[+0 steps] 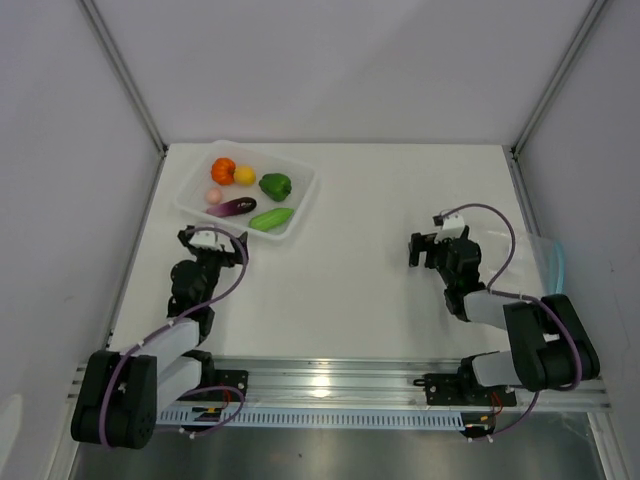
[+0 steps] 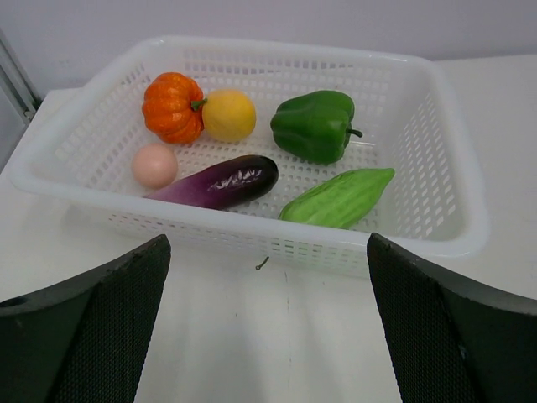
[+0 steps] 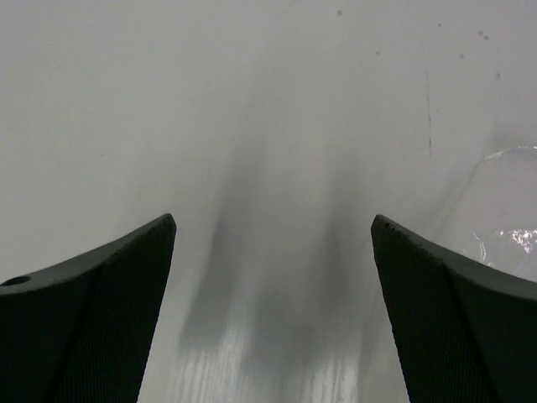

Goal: Place the food in the zip-top bag and seal the zipper
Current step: Move the zipper food storage bag to the center of the board.

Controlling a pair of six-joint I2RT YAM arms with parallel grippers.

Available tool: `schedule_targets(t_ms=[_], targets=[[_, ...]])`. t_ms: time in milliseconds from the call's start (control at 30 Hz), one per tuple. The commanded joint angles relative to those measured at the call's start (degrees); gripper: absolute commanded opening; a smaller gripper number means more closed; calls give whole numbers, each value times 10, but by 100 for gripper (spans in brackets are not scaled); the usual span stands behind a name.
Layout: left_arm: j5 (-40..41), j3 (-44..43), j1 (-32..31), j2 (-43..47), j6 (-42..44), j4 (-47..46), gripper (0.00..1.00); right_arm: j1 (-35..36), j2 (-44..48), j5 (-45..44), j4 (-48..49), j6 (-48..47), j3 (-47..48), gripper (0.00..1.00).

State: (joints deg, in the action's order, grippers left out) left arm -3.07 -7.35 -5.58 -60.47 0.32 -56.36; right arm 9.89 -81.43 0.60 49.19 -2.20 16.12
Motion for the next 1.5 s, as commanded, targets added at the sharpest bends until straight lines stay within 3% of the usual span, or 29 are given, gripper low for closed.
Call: schedule_targets(t_ms=[0, 67, 233, 333, 400, 500, 600, 800, 900, 1067, 1167, 1300, 1467], targets=[[13, -48, -5, 30, -20, 105, 100, 46, 69, -68, -184, -19, 102, 99], [17, -75, -6, 38, -38, 167, 100, 53, 72, -75, -294, 1, 170, 99], [35, -89, -11, 58, -78, 205, 99, 56, 79, -59, -398, 112, 240, 99], [39, -135, -12, 74, -114, 306, 100, 51, 59, -80, -553, 156, 319, 99], [38, -164, -13, 90, -145, 364, 99, 42, 58, -109, -594, 191, 356, 99], [23, -196, -14, 113, -184, 405, 99, 9, 82, -203, -701, 315, 387, 100], [-8, -244, -14, 121, -219, 487, 100, -54, 117, -116, -723, 331, 402, 99], [-8, -322, -14, 84, -204, 687, 99, -94, 65, -200, -862, 340, 487, 99], [-34, -325, -14, 97, -188, 728, 99, -157, 50, -206, -886, 369, 491, 99], [6, -338, -12, 135, -259, 837, 99, -243, 8, -104, -858, 367, 430, 99], [-92, -347, -12, 144, -247, 837, 100, -266, -5, -48, -817, 357, 387, 99], [-163, -355, -12, 137, -289, 808, 99, -230, -16, 3, -782, 345, 369, 99], [-205, -368, -14, 122, -308, 778, 99, -92, -72, 106, -708, 373, 358, 99]])
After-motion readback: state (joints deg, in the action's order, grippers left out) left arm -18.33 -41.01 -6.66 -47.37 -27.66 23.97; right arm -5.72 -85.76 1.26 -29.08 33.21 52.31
